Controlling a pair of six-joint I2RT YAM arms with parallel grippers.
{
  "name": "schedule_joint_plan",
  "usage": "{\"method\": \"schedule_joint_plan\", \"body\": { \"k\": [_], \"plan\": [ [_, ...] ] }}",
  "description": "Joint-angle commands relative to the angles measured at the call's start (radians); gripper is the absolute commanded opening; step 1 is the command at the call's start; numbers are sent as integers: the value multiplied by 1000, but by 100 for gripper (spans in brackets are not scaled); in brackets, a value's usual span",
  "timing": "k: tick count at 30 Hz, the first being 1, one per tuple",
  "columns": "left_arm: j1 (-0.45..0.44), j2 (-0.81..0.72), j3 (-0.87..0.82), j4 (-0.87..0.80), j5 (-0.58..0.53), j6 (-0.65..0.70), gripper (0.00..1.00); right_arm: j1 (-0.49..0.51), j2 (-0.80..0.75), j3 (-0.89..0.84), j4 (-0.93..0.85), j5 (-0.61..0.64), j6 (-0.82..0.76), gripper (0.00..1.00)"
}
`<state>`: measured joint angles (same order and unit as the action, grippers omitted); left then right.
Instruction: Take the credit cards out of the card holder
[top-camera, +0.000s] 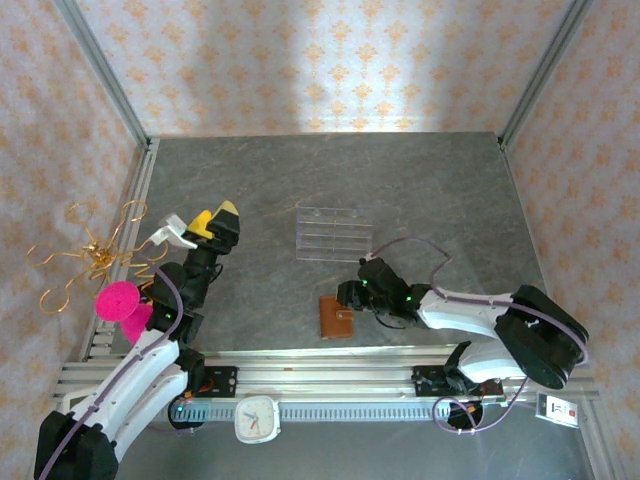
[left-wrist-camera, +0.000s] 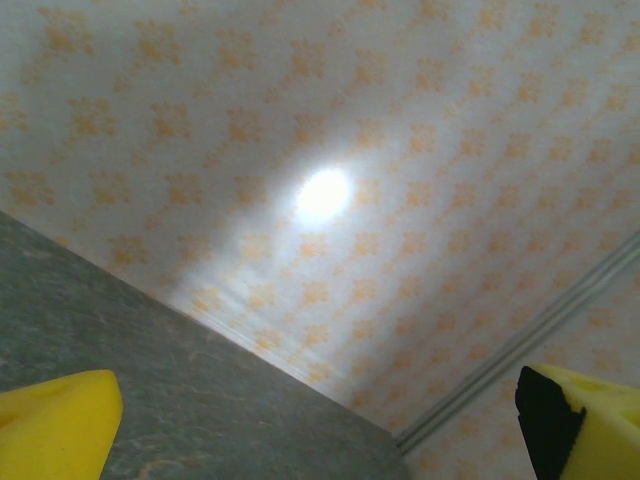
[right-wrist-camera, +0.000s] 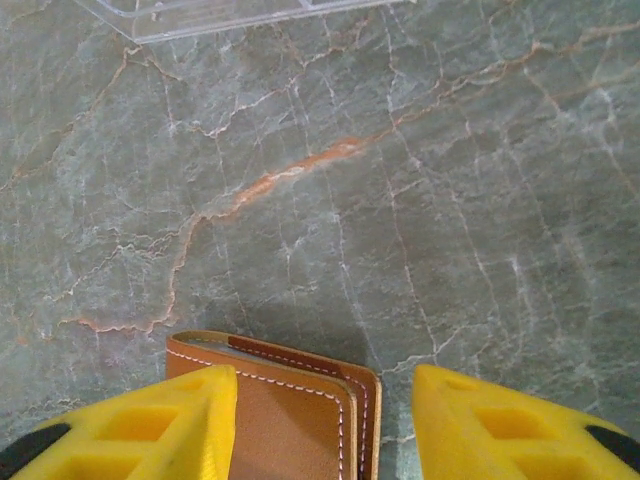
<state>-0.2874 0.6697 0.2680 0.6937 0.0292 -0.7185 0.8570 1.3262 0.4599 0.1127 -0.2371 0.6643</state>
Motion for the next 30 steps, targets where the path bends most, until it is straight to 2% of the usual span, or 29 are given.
{"method": "schedule_joint_plan", "body": {
  "k": [1,5,11,20,24,30],
  "plan": [
    [-1,-10,-27,11,69,-69,99,25,23,-3,5,1,35,47],
    [-1,-42,-5,-55,86,-32,99,45,60,8,-4,7,38,48],
    [-2,-73,116,-212,140,47,99,55,68,11,-8,41,35,51],
    [-47,-9,204,-395,181,95,99,56,51,29,-30,87,34,55],
    [-152,3,178,-403,140,116,97,56,53,33,-31,96,32,56],
    [-376,34,148,-422,2,165,95,56,50,28,-26,101,26,57]
  ]
}}
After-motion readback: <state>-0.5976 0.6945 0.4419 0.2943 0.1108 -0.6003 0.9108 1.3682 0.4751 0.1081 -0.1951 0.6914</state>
